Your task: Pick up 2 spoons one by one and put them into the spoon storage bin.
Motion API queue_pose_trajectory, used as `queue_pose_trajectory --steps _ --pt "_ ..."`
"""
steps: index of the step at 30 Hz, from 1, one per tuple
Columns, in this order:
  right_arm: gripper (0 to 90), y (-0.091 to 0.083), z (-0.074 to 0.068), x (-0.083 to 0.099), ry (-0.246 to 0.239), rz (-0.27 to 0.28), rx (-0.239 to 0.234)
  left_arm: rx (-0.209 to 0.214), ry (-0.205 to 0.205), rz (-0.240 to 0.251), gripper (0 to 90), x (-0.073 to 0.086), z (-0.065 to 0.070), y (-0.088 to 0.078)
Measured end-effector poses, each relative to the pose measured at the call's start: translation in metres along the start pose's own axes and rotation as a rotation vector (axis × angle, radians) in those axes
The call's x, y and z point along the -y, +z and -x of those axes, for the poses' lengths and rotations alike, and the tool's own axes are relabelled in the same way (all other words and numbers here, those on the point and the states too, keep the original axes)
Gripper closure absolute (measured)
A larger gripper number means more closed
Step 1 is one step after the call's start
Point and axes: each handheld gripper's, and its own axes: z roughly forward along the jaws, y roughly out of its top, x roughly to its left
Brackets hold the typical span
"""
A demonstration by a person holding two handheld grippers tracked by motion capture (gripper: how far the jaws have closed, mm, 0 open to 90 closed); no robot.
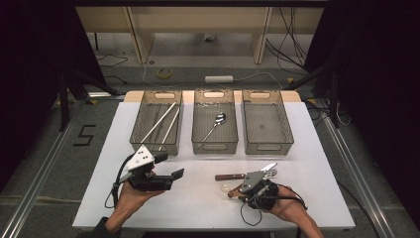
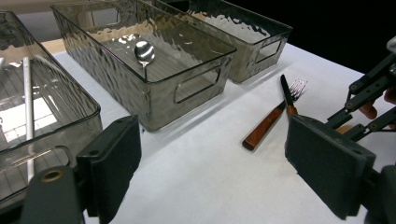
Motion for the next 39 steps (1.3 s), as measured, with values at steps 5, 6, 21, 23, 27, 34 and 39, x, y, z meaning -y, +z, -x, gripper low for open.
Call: queue_pose_trajectory --steps 5,6,21,23,27,34,39 --pt "78.4 -0.008 0.004 -0.001 0.036 0.048 0.009 -0.005 0.0 0.01 17.9 0.0 -0.001 -0.002" --pt "78.3 -0.008 0.005 -0.002 0.045 0.057 0.014 -0.007 0.001 0.01 18.0 0.0 -0.001 -0.002" --pt "78.4 -0.02 0.033 -0.018 0.178 0.185 0.039 -0.017 0.006 0.015 17.7 0.0 -0.001 -0.001" --pt "78.4 -0.02 0.038 -0.023 0.195 0.199 0.044 -0.019 0.005 0.017 17.7 0.0 -0.001 -0.001" --pt "78.3 -0.019 0.047 -0.034 0.234 0.228 0.047 -0.025 0.003 0.025 17.7 0.0 -0.001 -0.001" --pt "78.3 -0.019 0.063 -0.061 0.278 0.267 0.064 -0.026 0.002 0.027 17.4 0.0 -0.001 -0.001" --pt "78.3 -0.018 0.079 -0.081 0.315 0.283 0.086 -0.027 0.002 0.03 17.3 0.0 -0.001 -0.002"
